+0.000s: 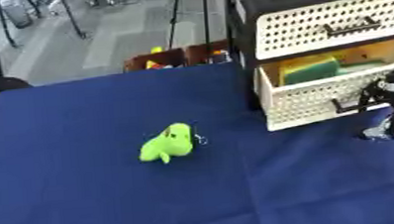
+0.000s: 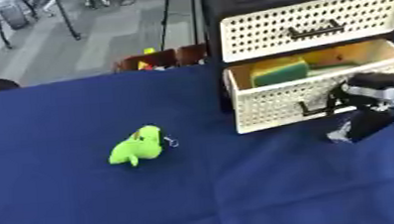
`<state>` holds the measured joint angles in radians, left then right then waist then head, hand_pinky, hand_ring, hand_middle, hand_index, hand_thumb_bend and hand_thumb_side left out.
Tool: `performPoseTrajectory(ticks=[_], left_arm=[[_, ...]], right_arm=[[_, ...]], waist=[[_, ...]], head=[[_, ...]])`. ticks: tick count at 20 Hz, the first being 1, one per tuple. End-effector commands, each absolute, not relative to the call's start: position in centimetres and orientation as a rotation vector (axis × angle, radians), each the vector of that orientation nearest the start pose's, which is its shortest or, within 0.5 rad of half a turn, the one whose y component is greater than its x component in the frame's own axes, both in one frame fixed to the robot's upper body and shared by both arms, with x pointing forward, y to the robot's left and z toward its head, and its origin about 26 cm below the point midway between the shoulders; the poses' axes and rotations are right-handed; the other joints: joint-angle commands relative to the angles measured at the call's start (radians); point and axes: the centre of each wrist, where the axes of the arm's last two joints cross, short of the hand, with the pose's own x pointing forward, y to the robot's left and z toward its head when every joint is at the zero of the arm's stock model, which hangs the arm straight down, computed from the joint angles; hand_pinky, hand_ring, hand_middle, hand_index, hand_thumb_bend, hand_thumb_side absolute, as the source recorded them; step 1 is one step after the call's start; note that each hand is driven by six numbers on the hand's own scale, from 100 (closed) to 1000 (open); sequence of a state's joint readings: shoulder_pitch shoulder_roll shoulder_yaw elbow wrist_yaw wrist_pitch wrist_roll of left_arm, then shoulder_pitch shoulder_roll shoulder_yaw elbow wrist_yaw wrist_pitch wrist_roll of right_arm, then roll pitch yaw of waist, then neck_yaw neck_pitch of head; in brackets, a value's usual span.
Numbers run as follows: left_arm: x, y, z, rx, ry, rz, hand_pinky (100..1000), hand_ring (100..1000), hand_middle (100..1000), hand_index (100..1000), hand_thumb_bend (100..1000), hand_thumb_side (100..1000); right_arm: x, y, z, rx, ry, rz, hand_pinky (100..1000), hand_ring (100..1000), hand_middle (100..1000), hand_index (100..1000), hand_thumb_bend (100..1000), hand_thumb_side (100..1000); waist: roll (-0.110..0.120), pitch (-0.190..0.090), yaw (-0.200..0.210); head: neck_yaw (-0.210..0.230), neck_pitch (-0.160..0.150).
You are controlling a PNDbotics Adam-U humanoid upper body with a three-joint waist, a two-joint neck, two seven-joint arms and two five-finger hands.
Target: Pick up objects from table and place into drawer.
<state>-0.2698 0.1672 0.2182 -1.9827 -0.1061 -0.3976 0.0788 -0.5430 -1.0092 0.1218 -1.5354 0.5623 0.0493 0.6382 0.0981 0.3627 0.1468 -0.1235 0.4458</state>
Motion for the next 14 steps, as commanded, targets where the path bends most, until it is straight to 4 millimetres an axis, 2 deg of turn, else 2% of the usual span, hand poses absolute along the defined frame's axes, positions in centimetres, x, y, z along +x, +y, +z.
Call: performPoseTrajectory(ticks=[1,14], left_arm=[[29.4,29.7,19.3,-0.541,3.538,0.123,540,747,737,868,132,965],[29.4,29.8,19.3,-0.554,3.540,0.107,541,747,737,868,131,963]], right_arm=[[34.1,-39.3,29.2,-1.042,-1.087,1.500,100,255,145,661,460,494],[30.6,-36.5,28.4,-1.037,-1.110,1.543,100,253,144,660,449,522]], waist=[[-0.001,-0.024,-0.004],[0.007,-0.033,-0.026]], head=[[0.007,-0.005],[0.008,-0.004]])
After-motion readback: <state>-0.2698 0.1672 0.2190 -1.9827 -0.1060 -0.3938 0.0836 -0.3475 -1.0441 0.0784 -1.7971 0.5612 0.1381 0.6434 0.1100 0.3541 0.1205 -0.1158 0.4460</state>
